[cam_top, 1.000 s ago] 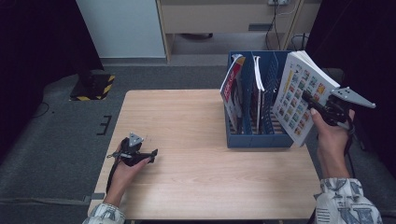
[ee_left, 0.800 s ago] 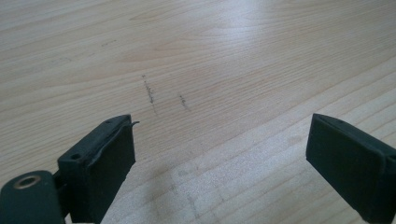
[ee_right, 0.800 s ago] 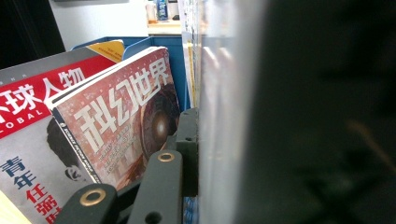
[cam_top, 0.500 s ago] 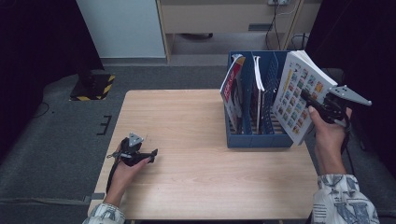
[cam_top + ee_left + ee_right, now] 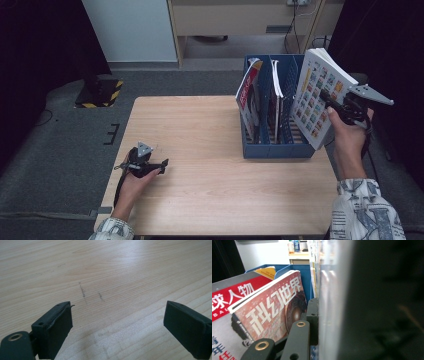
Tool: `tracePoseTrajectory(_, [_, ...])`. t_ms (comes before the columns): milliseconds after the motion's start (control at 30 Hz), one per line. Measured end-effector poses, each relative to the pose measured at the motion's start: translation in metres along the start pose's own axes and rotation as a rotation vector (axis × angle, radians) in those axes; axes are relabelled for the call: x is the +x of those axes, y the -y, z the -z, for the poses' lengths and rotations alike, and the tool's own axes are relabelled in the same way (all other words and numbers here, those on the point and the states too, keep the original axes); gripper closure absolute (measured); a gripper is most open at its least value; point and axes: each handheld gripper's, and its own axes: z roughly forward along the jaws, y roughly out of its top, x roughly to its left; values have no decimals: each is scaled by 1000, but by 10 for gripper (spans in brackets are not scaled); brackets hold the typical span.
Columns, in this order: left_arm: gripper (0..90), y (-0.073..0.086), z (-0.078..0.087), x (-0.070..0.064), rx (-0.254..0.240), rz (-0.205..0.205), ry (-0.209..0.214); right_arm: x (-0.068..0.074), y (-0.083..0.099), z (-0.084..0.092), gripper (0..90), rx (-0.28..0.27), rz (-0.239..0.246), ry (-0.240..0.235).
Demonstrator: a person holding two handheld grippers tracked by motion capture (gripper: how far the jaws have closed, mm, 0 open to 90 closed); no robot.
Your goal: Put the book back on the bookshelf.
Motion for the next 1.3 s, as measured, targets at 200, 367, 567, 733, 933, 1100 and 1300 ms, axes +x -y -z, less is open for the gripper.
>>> tracePoseTrajectory(200, [80,0,0,-1,-1,-1,1,-1,-7,-10,741,5,6,9])
tracePoseTrajectory(367, [80,0,0,-1,0,-2,3,-3,-9,-19,741,-1,1,20])
tracePoseTrajectory(567, [81,0,1,-1,-7,3,2,-7,-9,-27,740,-5,-10,30])
tracePoseTrajectory(733, [80,-1,1,-1,-6,1,0,-8,-7,-35,740,-7,-25,36])
tracePoseTrajectory(933, [80,-1,0,-4,-2,-6,2,-5,0,-46,741,-3,-19,38])
tracePoseTrajectory(1100, [81,-1,0,-4,-5,-5,7,-4,7,-53,740,-3,-25,42])
tracePoseTrajectory(1300, [81,-2,0,-4,-10,0,6,-3,17,-58,741,-5,-22,55])
